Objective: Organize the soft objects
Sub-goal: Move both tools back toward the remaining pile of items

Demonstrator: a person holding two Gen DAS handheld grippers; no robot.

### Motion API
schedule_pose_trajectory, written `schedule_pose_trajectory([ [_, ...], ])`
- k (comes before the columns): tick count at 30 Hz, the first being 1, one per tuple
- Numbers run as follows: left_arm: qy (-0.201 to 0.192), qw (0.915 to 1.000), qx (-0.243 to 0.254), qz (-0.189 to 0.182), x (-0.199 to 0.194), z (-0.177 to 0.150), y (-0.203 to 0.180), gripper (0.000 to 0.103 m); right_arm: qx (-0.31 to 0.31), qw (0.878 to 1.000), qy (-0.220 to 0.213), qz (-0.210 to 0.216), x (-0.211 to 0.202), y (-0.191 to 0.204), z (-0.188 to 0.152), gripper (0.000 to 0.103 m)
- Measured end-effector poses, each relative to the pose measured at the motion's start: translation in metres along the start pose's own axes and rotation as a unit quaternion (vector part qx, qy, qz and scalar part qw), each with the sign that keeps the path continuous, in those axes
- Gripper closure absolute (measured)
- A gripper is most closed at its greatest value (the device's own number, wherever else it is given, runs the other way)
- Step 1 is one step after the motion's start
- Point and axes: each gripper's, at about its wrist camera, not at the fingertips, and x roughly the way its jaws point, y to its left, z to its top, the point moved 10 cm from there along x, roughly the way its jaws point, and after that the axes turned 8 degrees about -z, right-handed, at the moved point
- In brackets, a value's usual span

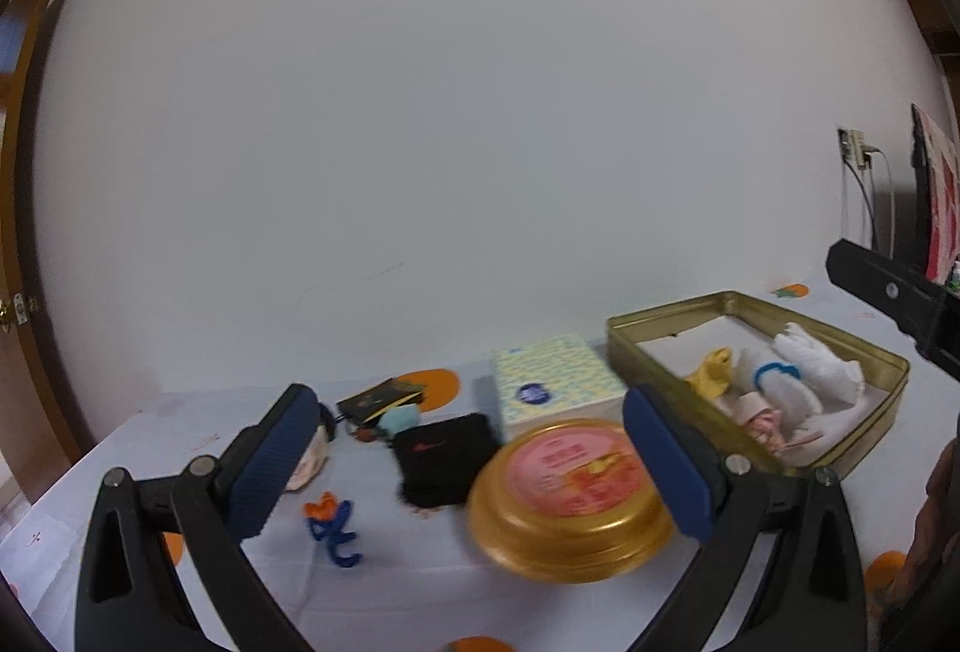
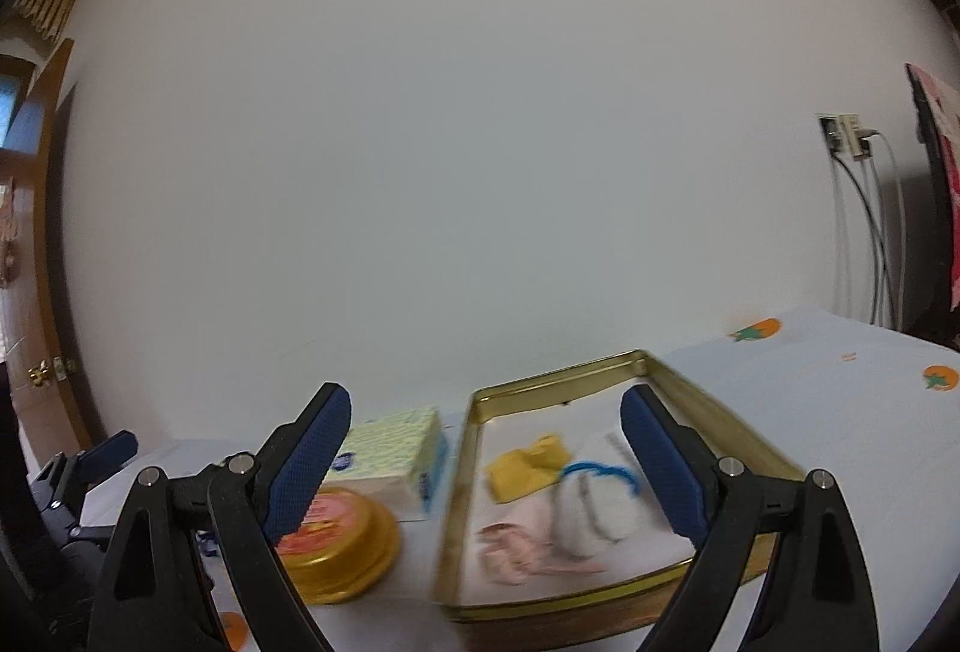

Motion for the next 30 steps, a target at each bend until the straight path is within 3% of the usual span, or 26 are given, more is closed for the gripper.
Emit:
schedule_pose_trajectory([
  [13, 0.019, 0.9974, -0.02, 0.066, -0.001, -0.018, 0.096, 0.0, -0.028, 0.997, 0.026, 0.063, -0.001, 0.092, -0.026, 0.01],
  [21, 0.044, 0.9895, -0.055, 0.126, -0.001, -0.035, 0.171, 0.0, -0.054, 0.992, 0.052, 0.101, 0.007, 0.14, -0.043, 0.01],
  [26, 0.072, 0.9742, -0.084, 0.197, -0.002, -0.05, 0.219, 0.0, -0.086, 0.984, 0.092, 0.126, 0.019, 0.181, -0.064, 0.01],
  [30, 0.089, 0.9603, -0.121, 0.235, -0.008, -0.062, 0.248, 0.0, -0.128, 0.968, 0.148, 0.157, 0.034, 0.223, -0.09, 0.01],
])
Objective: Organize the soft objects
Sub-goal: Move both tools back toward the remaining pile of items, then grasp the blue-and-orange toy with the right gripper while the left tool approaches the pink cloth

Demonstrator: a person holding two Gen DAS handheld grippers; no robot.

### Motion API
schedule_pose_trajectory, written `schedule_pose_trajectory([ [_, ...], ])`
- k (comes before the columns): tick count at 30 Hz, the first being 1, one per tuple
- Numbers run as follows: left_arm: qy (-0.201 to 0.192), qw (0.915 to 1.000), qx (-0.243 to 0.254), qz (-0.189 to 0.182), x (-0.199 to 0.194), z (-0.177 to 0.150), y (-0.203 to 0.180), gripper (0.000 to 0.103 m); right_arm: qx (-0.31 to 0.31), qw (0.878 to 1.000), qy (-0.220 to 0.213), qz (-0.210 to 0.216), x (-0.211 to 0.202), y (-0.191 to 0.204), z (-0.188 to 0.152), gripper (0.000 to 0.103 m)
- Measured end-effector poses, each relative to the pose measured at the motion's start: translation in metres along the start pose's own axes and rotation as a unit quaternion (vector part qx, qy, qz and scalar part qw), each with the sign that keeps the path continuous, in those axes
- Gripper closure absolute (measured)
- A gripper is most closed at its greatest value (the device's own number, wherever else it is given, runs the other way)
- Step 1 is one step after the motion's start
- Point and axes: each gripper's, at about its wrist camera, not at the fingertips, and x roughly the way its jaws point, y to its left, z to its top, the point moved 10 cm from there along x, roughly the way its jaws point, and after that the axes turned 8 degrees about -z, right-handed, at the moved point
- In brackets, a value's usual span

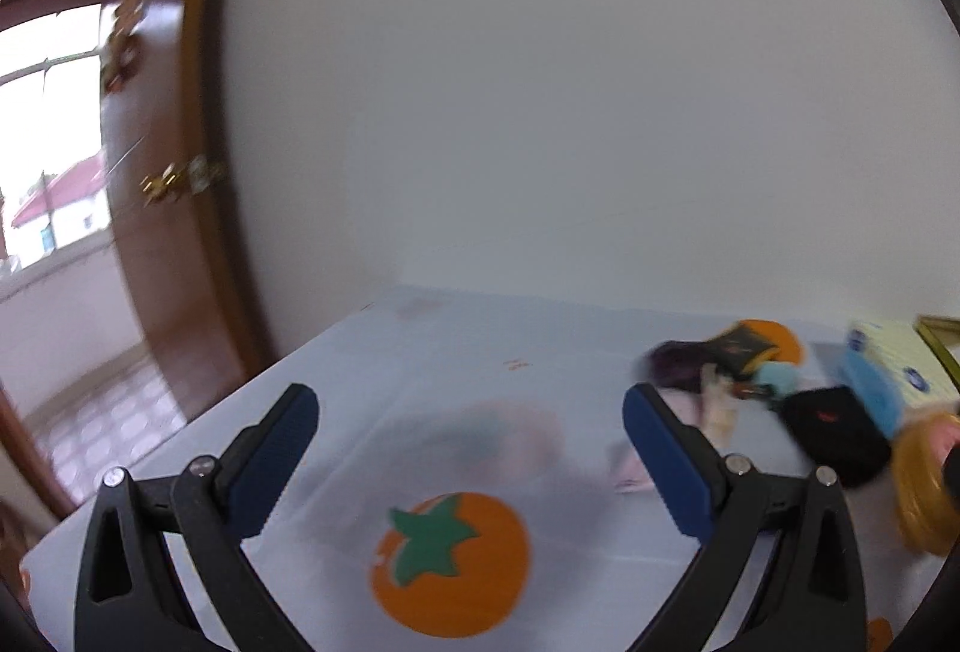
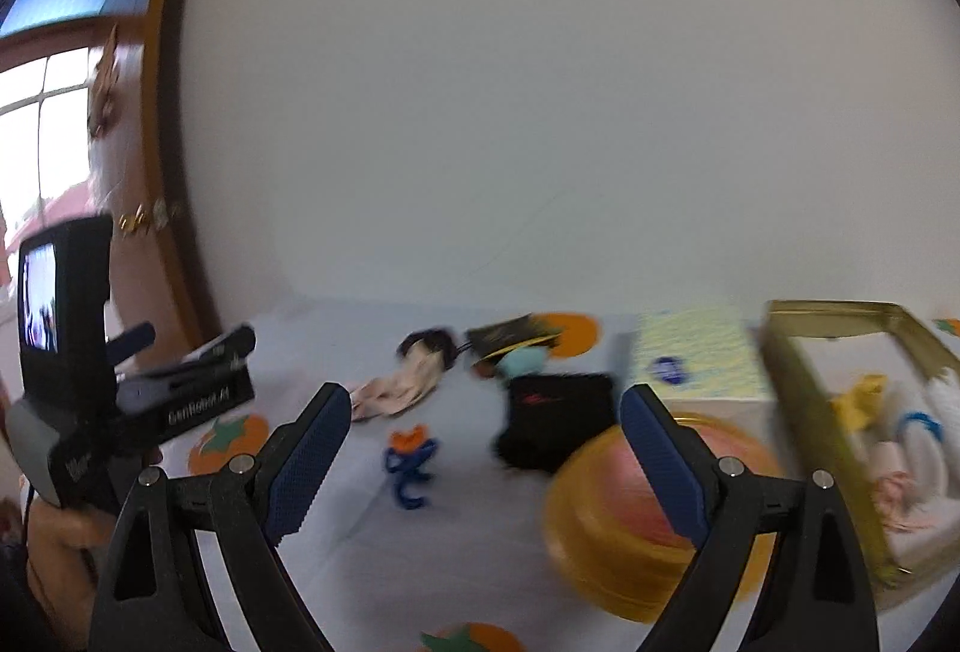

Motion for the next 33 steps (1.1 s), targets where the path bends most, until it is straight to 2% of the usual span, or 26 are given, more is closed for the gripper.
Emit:
schedule_pose_trajectory([
  [2, 0.009, 0.9997, -0.015, 0.016, 0.005, -0.002, 0.012, 0.0, -0.011, 0.999, 0.029, 0.018, 0.016, 0.015, -0.005, 0.01],
  [3, 0.012, 0.9995, -0.018, 0.023, 0.006, -0.003, 0.017, 0.0, -0.022, 0.998, 0.059, 0.022, 0.03, 0.024, -0.011, 0.011],
  [4, 0.016, 0.999, -0.023, 0.033, 0.009, -0.004, 0.023, 0.0, -0.03, 0.996, 0.08, 0.029, 0.039, 0.031, -0.015, 0.019],
  [5, 0.019, 0.9988, -0.025, 0.038, 0.009, -0.006, 0.027, 0.0, -0.038, 0.993, 0.103, 0.038, 0.048, 0.039, -0.021, 0.031],
  [7, 0.027, 0.9982, -0.026, 0.047, 0.012, -0.008, 0.03, 0.0, -0.055, 0.986, 0.15, 0.049, 0.065, 0.051, -0.035, 0.039],
  [10, 0.03, 0.9981, -0.019, 0.049, 0.014, -0.009, 0.029, 0.0, -0.078, 0.978, 0.189, 0.049, 0.08, 0.065, -0.049, 0.04],
  [12, 0.028, 0.9982, -0.011, 0.051, 0.013, -0.009, 0.027, 0.0, -0.09, 0.973, 0.208, 0.035, 0.089, 0.067, -0.057, 0.04],
  [13, 0.027, 0.9983, -0.006, 0.051, 0.012, -0.008, 0.026, 0.0, -0.096, 0.97, 0.223, 0.027, 0.096, 0.067, -0.063, 0.044],
  [14, 0.027, 0.9984, -0.003, 0.05, 0.011, -0.008, 0.025, 0.0, -0.099, 0.966, 0.238, 0.026, 0.103, 0.068, -0.069, 0.061],
  [15, 0.026, 0.9985, 0.001, 0.048, 0.011, -0.008, 0.023, 0.0, -0.097, 0.963, 0.248, 0.03, 0.107, 0.068, -0.073, 0.064],
  [16, 0.027, 0.9986, 0.003, 0.046, 0.011, -0.007, 0.023, 0.0, -0.091, 0.965, 0.245, 0.033, 0.107, 0.066, -0.072, 0.071],
  [17, 0.027, 0.9986, 0.004, 0.044, 0.011, -0.008, 0.022, 0.0, -0.087, 0.964, 0.247, 0.039, 0.107, 0.065, -0.073, 0.082],
  [19, 0.027, 0.9988, 0.006, 0.041, 0.011, -0.006, 0.021, 0.0, -0.083, 0.964, 0.247, 0.051, 0.105, 0.066, -0.074, 0.09],
  [20, 0.026, 0.9989, 0.006, 0.037, 0.01, -0.006, 0.021, 0.0, -0.081, 0.964, 0.245, 0.059, 0.104, 0.067, -0.073, 0.09],
  [22, 0.026, 0.9994, 0.003, 0.022, 0.009, -0.005, 0.017, 0.0, -0.072, 0.971, 0.213, 0.075, 0.094, 0.069, -0.063, 0.091],
  [27, 0.022, 0.9988, 0.0, -0.043, 0.006, -0.004, -0.003, 0.0, -0.052, 0.988, 0.101, 0.107, 0.05, 0.063, -0.034, 0.091],
  [30, 0.02, 0.9975, 0.031, -0.061, 0.004, -0.006, -0.021, 0.0, -0.046, 0.991, 0.065, 0.11, 0.032, 0.052, -0.028, 0.091],
  [33, 0.013, 0.9945, 0.062, -0.082, -0.002, -0.005, -0.04, 0.0, -0.051, 0.994, 0.037, 0.086, 0.019, 0.039, -0.022, 0.091],
])
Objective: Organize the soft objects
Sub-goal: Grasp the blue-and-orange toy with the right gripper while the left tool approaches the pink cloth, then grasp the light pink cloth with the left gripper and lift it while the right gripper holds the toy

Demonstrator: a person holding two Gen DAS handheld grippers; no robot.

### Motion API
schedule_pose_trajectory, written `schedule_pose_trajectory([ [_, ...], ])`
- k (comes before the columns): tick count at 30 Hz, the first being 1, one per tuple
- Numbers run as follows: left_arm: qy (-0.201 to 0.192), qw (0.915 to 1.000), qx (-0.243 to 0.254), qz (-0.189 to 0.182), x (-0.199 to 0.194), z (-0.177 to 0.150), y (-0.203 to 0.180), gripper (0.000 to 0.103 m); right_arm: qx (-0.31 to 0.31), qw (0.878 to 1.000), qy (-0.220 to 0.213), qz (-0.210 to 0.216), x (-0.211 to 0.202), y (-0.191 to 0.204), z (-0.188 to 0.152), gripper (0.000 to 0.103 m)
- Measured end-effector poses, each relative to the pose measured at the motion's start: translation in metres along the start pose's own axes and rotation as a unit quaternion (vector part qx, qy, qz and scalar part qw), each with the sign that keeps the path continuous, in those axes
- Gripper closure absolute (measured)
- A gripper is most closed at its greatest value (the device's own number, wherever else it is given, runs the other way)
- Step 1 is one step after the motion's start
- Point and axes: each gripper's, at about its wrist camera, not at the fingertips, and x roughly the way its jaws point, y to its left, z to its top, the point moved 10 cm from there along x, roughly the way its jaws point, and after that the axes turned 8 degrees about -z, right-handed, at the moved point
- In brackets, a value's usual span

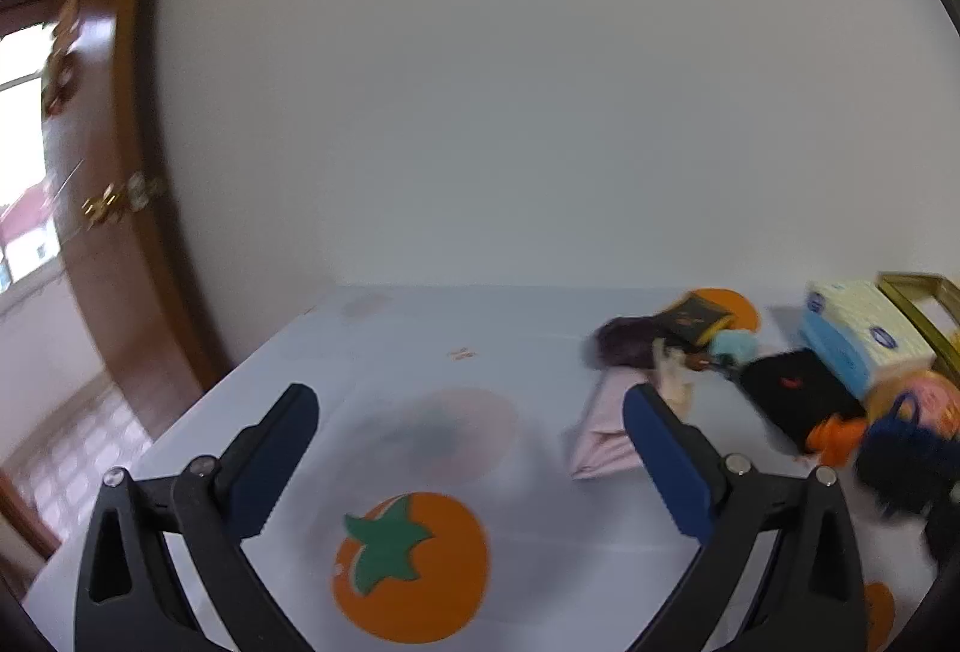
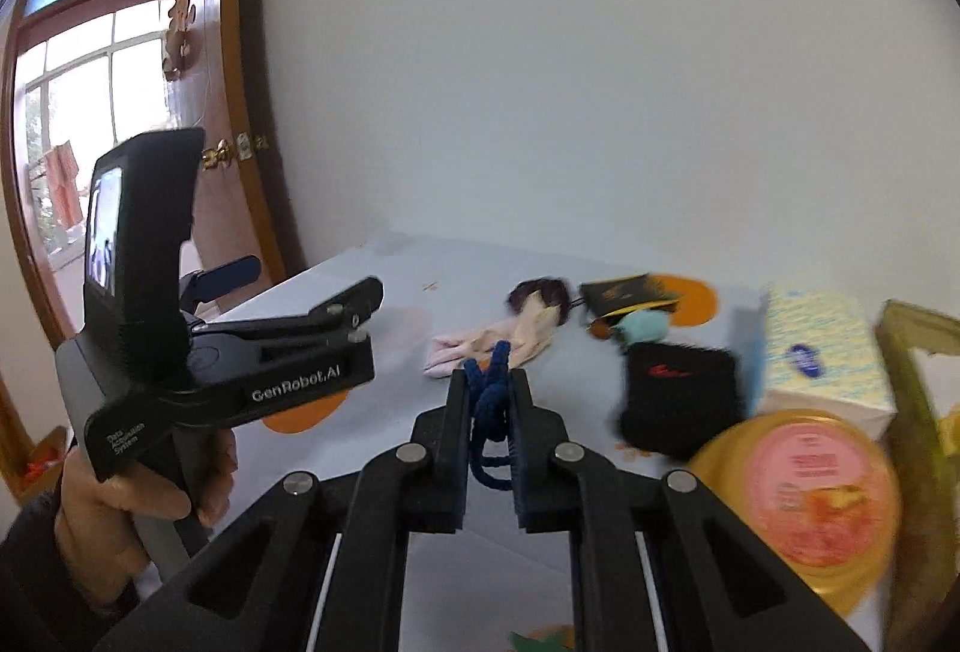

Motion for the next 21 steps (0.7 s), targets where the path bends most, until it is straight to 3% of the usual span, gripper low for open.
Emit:
schedule_pose_trajectory([
  [5, 0.025, 0.9961, 0.035, -0.077, 0.015, 0.002, -0.04, 0.0, 0.001, 0.998, -0.044, -0.04, -0.028, -0.025, 0.012, 0.091],
  [11, 0.109, 0.9874, 0.094, -0.066, 0.066, -0.008, -0.072, 0.003, 0.018, 0.996, -0.063, -0.053, -0.051, -0.041, 0.02, 0.091],
  [15, 0.187, 0.9753, 0.093, -0.072, 0.099, -0.026, -0.076, 0.012, 0.038, 0.996, -0.057, -0.055, -0.053, -0.053, 0.02, 0.091],
  [17, 0.22, 0.9683, 0.072, -0.094, 0.108, -0.037, -0.074, 0.02, 0.041, 0.996, -0.055, -0.058, -0.051, -0.056, 0.018, 0.091],
  [18, 0.218, 0.9684, 0.054, -0.109, 0.107, -0.036, -0.072, 0.033, 0.042, 0.996, -0.054, -0.059, -0.051, -0.057, 0.018, 0.091],
  [19, 0.218, 0.9685, 0.044, -0.112, 0.107, -0.035, -0.069, 0.057, 0.043, 0.996, -0.053, -0.06, -0.051, -0.058, 0.017, 0.091],
  [21, 0.218, 0.9692, 0.022, -0.112, 0.107, -0.035, -0.061, 0.081, 0.045, 0.996, -0.052, -0.061, -0.052, -0.059, 0.015, 0.091],
])
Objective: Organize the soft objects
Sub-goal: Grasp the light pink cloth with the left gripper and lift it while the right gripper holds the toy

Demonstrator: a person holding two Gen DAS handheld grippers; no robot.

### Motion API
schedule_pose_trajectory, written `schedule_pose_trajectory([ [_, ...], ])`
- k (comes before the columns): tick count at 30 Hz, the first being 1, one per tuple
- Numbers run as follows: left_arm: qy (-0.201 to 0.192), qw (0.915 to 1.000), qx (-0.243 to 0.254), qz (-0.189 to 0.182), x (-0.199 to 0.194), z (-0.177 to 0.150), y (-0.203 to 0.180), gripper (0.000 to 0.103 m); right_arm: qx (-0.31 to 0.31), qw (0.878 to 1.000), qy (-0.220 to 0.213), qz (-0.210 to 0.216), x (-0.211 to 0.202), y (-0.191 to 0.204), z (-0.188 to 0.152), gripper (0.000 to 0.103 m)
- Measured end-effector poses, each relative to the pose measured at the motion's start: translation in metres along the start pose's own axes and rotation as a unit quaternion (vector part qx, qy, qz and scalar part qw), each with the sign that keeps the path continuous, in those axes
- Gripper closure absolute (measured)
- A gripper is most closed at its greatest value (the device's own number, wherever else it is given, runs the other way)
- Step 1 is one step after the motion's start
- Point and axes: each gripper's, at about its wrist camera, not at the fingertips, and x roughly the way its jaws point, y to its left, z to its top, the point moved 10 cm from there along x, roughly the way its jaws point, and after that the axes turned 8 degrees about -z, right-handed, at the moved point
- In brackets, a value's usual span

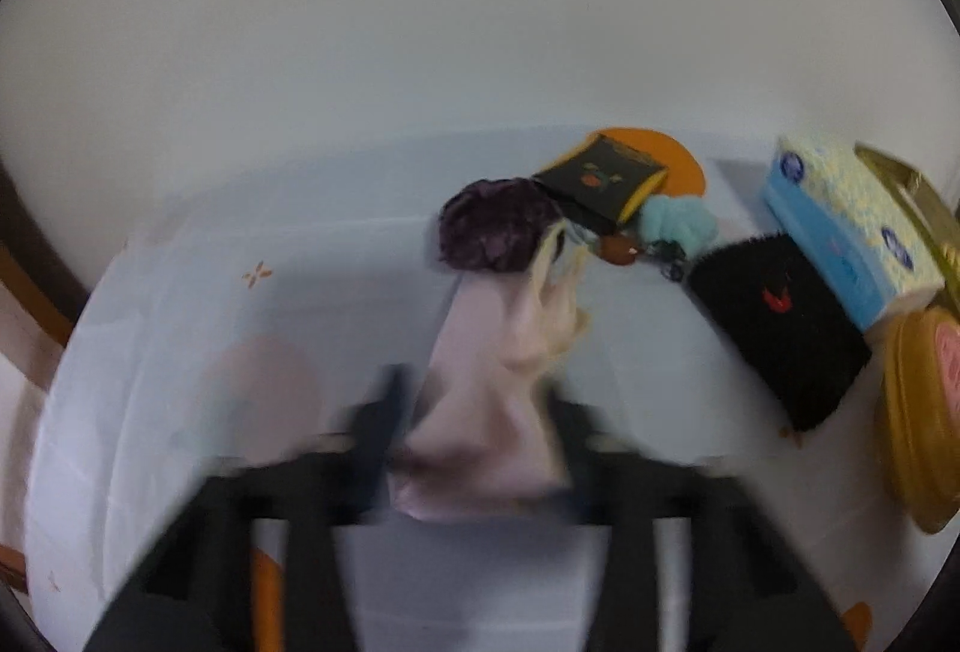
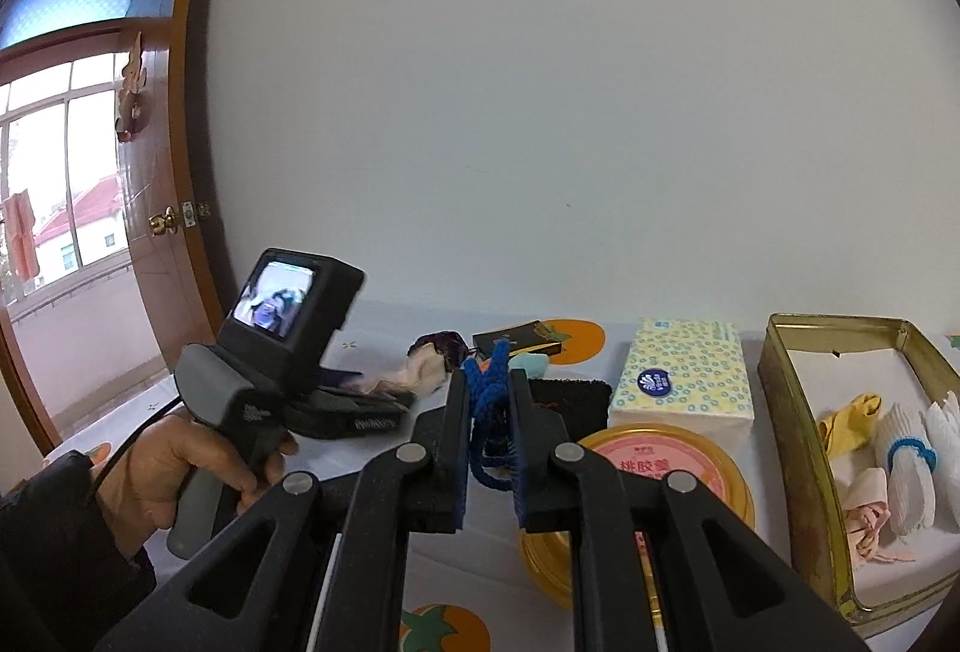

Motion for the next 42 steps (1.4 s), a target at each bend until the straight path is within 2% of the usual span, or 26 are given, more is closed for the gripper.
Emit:
schedule_pose_trajectory([
  [2, -0.022, 0.9997, -0.013, -0.005, -0.009, 0.003, 0.004, 0.09, 0.001, 1.0, 0.001, -0.001, 0.0, -0.001, -0.001, 0.091],
  [4, -0.062, 0.9979, -0.011, -0.016, -0.027, 0.007, 0.002, 0.09, 0.002, 1.0, -0.001, -0.004, -0.001, -0.002, -0.001, 0.091],
  [6, -0.104, 0.9945, -0.009, -0.011, -0.046, 0.01, 0.001, 0.09, 0.002, 1.0, -0.004, -0.007, -0.002, -0.004, 0.0, 0.091],
  [9, -0.178, 0.9835, -0.024, 0.016, -0.081, 0.011, 0.007, 0.09, 0.009, 1.0, -0.013, -0.011, -0.005, -0.009, 0.002, 0.091],
  [11, -0.228, 0.9729, -0.04, 0.003, -0.102, 0.011, 0.009, 0.09, 0.012, 1.0, -0.02, -0.014, -0.008, -0.011, 0.004, 0.091],
  [13, -0.26, 0.9638, -0.057, -0.02, -0.116, 0.011, 0.012, 0.09, 0.013, 0.999, -0.026, -0.018, -0.011, -0.014, 0.006, 0.091],
  [16, -0.269, 0.9611, -0.059, -0.015, -0.124, 0.008, 0.01, 0.09, 0.015, 0.999, -0.029, -0.021, -0.013, -0.018, 0.006, 0.091],
  [21, -0.296, 0.9551, -0.009, 0.017, -0.134, 0.01, -0.013, 0.09, 0.015, 0.999, -0.032, -0.028, -0.019, -0.027, 0.005, 0.091],
  [26, -0.302, 0.9531, 0.014, 0.014, -0.141, 0.005, -0.032, 0.09, 0.023, 0.999, -0.036, -0.034, -0.026, -0.04, 0.005, 0.091],
  [42, -0.319, 0.9478, 0.013, -0.01, -0.154, -0.005, -0.053, 0.09, 0.052, 0.995, -0.052, -0.071, -0.045, -0.086, 0.01, 0.091],
])
